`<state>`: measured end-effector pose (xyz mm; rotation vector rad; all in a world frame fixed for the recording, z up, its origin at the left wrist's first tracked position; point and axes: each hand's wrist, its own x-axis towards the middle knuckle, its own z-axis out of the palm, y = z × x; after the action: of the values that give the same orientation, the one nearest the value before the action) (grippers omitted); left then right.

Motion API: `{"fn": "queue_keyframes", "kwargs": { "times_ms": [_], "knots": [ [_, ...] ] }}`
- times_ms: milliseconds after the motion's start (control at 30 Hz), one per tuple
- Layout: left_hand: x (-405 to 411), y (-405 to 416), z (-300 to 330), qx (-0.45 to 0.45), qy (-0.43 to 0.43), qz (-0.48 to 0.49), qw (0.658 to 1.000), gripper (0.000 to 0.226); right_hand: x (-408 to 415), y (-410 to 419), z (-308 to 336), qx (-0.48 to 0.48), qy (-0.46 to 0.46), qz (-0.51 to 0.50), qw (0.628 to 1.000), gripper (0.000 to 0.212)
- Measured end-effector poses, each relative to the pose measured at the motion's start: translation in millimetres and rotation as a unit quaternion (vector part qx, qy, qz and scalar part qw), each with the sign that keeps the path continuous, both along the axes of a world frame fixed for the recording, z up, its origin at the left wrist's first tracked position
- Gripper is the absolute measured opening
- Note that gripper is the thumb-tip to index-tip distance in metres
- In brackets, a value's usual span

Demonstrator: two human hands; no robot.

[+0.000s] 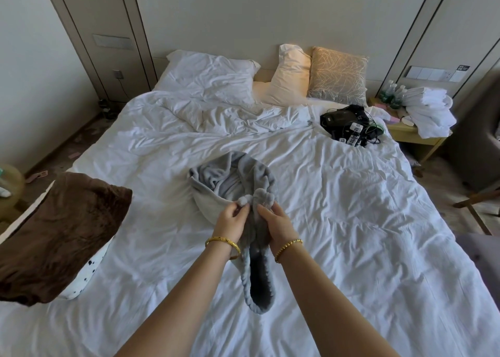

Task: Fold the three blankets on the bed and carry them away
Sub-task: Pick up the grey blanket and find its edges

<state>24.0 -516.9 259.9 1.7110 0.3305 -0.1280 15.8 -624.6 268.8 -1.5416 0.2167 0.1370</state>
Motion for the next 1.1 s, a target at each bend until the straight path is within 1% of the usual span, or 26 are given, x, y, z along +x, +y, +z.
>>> {"fn": "queue_keyframes", "kwargs": {
  "times_ms": [33,100,133,167,233,267,367,500,600,700,800,833,900,933,967,1033,1067,1100],
  "knots": [
    [1,1,-1,0.003,-0.004,0.019,1.000,0.017,2,-1,-1,-0.006,-0.003,-0.039,0.999,0.011],
    [1,3,1,0.032,-0.021,0.053,0.998,0.028,8,-6,-2,-0.075,-0.058,-0.115,0.989,0.030],
    [1,4,1,0.052,-0.033,0.056,0.997,0.030,10,-9,-3,-0.104,-0.078,-0.125,0.984,0.034],
    [1,4,2,0.071,-0.048,0.048,0.995,0.029,11,-9,-5,-0.130,-0.089,-0.119,0.980,0.030],
    [1,0,7,0.101,-0.070,0.022,0.992,0.026,10,-2,-1,-0.179,-0.114,-0.064,0.975,0.016],
    [1,-4,9,0.104,-0.077,0.014,0.991,0.025,9,3,0,-0.217,-0.129,-0.028,0.967,0.017],
    [1,-9,13,0.094,-0.076,0.020,0.992,0.023,8,12,0,-0.327,-0.171,0.049,0.928,0.035],
    [1,-4,12,0.065,-0.053,0.006,0.997,0.023,7,5,-5,-0.402,-0.206,0.087,0.888,0.044],
    [2,-3,12,0.005,-0.034,0.011,0.999,0.020,2,5,-9,-0.403,-0.235,0.085,0.881,0.047],
    [4,-3,14,-0.025,-0.018,0.006,0.999,0.025,1,4,-11,-0.398,-0.249,0.087,0.879,0.049],
    [7,-2,21,-0.091,0.030,0.006,0.995,0.032,4,1,-9,-0.431,-0.243,0.106,0.862,0.050],
    [8,-1,21,-0.084,0.028,-0.010,0.996,0.034,4,0,-7,-0.439,-0.249,0.115,0.856,0.049],
    [10,2,19,-0.057,0.007,-0.044,0.997,0.032,3,0,-3,-0.437,-0.276,0.133,0.846,0.041],
    [9,3,17,-0.064,0.006,-0.051,0.997,0.029,3,0,-2,-0.424,-0.282,0.135,0.850,0.036],
    [10,5,16,-0.080,0.012,-0.054,0.995,0.027,3,-1,-1,-0.400,-0.272,0.131,0.865,0.034],
    [13,8,15,-0.103,0.024,-0.057,0.993,0.025,5,-3,1,-0.334,-0.211,0.108,0.912,0.040],
    [15,8,15,-0.100,0.027,-0.053,0.993,0.025,6,-4,0,-0.313,-0.179,0.093,0.928,0.044],
    [18,8,16,-0.093,0.027,-0.039,0.995,0.024,6,-5,-1,-0.306,-0.156,0.082,0.936,0.046]
  ]
}}
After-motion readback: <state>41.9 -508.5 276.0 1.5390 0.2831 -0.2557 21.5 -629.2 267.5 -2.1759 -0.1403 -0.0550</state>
